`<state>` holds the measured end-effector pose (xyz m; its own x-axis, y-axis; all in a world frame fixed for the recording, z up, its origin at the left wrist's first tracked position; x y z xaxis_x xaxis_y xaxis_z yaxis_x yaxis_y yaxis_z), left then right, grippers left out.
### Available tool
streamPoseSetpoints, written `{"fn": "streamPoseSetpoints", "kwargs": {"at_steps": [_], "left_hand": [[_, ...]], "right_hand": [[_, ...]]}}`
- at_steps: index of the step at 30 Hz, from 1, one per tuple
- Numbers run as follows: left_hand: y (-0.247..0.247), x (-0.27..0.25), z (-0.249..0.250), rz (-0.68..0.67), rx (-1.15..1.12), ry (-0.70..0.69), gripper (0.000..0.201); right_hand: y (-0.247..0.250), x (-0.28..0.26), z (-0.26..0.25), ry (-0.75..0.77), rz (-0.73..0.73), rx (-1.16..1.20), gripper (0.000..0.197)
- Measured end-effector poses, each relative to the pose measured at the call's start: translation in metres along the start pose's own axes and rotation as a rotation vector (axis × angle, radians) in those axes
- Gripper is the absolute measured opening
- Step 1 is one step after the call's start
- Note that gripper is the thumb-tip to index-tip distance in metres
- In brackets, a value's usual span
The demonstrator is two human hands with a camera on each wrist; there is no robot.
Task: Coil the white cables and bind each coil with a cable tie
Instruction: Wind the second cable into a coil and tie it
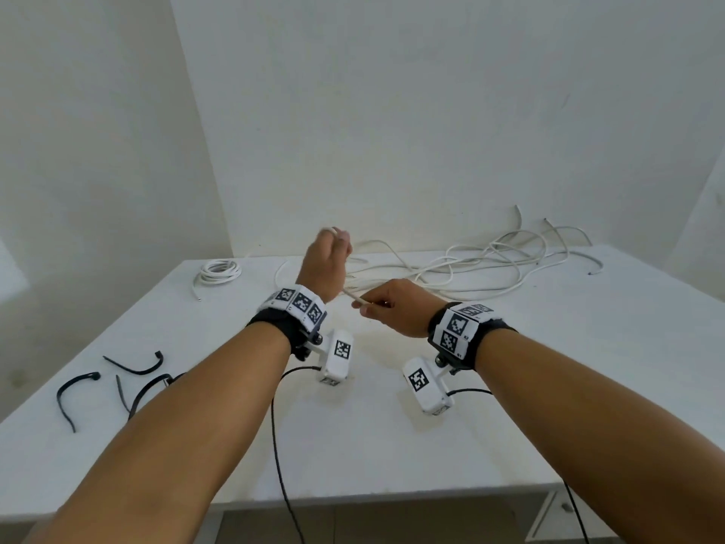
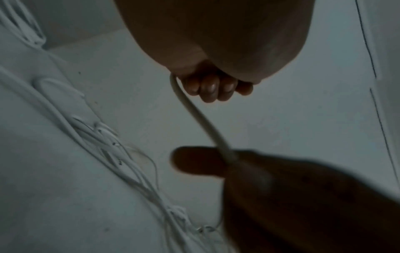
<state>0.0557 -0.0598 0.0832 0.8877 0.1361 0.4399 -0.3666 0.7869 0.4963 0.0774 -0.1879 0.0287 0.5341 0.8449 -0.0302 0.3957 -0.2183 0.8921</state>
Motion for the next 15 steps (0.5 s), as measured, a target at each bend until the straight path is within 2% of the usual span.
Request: {"fn": "streamPoseSetpoints", "kwargs": {"at_steps": [3, 6, 9, 12, 15], "left_hand": [[-0.025, -0.002, -0.024, -0.209, 0.153, 0.076, 0.032], [-0.044, -0.007, -0.045, -0.382, 0.175, 0.181, 0.033], [-0.061, -0.016, -0.048, -0.532, 0.178, 0.201, 0.035], [-0.071, -0.025, -0.052, -0.611, 0.092, 0.225, 0.043], [-0.077, -0.035, -0.056, -0.623, -0.068, 0.242, 0.055]], "right_hand": [[0.01, -0.005, -0.007, 0.015, 0.002, -0.057, 0.022], [0.021, -0.011, -0.005, 0.002, 0.005, -0.068, 0.017], [0.033, -0.014, -0.009, 0.019, 0.009, -0.113, 0.012], [0.054, -0.017, -0.01, 0.022, 0.031, -0.109, 0.009], [0.078, -0.023, -0.005, -0.008, 0.067, -0.091, 0.008]]}}
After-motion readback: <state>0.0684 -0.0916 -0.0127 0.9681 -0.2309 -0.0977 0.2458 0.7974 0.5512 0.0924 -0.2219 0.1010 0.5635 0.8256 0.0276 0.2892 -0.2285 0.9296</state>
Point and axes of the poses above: each hand's wrist, its own x-axis towards the middle knuckle, its own y-axis out of the back of the hand, z = x × y, the point moved 9 cm from there along x, towards the middle knuckle, and after that the axes turned 15 degrees about -z, right-handed, at the moved point
